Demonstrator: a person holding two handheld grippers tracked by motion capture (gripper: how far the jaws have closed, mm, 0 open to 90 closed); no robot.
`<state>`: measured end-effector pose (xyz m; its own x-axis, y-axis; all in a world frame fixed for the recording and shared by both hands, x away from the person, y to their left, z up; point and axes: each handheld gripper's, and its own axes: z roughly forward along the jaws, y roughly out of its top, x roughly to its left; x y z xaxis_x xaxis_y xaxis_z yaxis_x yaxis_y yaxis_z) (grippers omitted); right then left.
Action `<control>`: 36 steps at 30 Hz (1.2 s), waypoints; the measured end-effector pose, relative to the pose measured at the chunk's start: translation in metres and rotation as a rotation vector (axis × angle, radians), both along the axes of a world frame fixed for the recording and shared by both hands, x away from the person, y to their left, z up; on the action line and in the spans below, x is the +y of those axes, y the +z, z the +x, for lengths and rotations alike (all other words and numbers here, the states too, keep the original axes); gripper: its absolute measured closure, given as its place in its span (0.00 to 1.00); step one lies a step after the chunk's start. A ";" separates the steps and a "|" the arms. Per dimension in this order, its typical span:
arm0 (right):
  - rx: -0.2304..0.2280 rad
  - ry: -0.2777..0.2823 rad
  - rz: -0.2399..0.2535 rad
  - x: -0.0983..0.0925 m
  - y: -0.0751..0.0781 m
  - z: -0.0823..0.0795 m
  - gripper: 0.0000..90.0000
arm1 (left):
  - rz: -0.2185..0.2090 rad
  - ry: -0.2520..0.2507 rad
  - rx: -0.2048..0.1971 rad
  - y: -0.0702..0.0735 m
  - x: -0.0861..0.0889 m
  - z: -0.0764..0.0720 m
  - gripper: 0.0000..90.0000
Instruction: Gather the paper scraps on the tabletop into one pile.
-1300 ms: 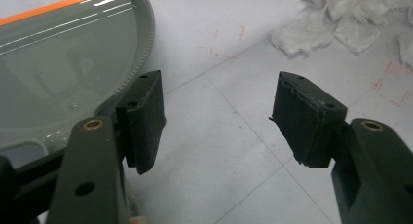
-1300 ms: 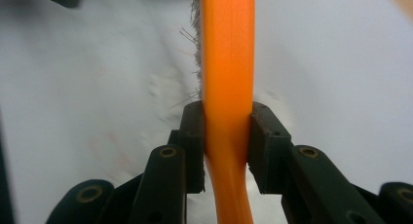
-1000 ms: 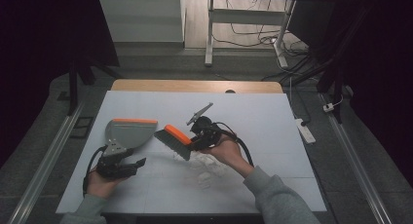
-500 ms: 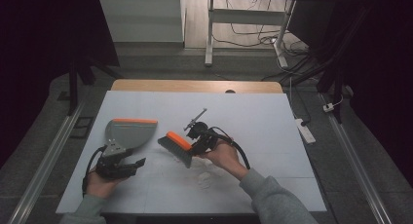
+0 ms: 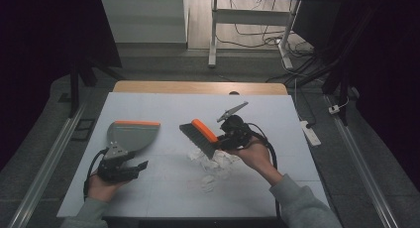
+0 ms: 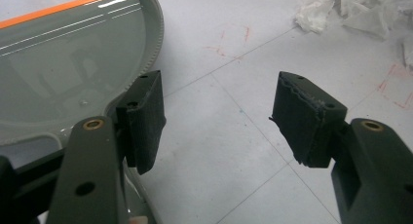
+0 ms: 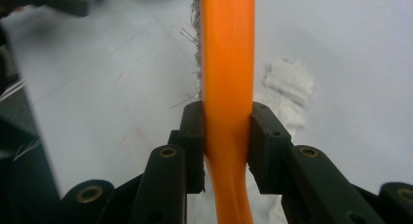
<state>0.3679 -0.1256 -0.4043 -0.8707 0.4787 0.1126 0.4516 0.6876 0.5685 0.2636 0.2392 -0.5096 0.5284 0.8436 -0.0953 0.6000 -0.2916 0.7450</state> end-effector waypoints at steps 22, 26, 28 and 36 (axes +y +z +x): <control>0.067 0.276 -0.278 0.022 -0.047 -0.037 0.78 | -0.005 0.010 0.004 -0.001 0.002 0.000 0.40; 0.011 0.197 -0.276 0.015 -0.042 -0.016 0.78 | -0.004 0.011 0.002 -0.001 0.003 0.000 0.40; -0.001 0.165 -0.253 0.010 -0.040 -0.009 0.78 | -0.004 0.008 0.003 -0.001 0.003 0.000 0.40; -0.036 0.133 -0.103 -0.012 -0.002 -0.011 0.78 | 0.001 0.008 0.006 -0.002 0.002 0.000 0.40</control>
<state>0.3564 -0.1374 -0.4059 -0.9299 0.3660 0.0361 0.3328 0.7957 0.5060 0.2640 0.2415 -0.5113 0.5212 0.8479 -0.0973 0.6065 -0.2877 0.7412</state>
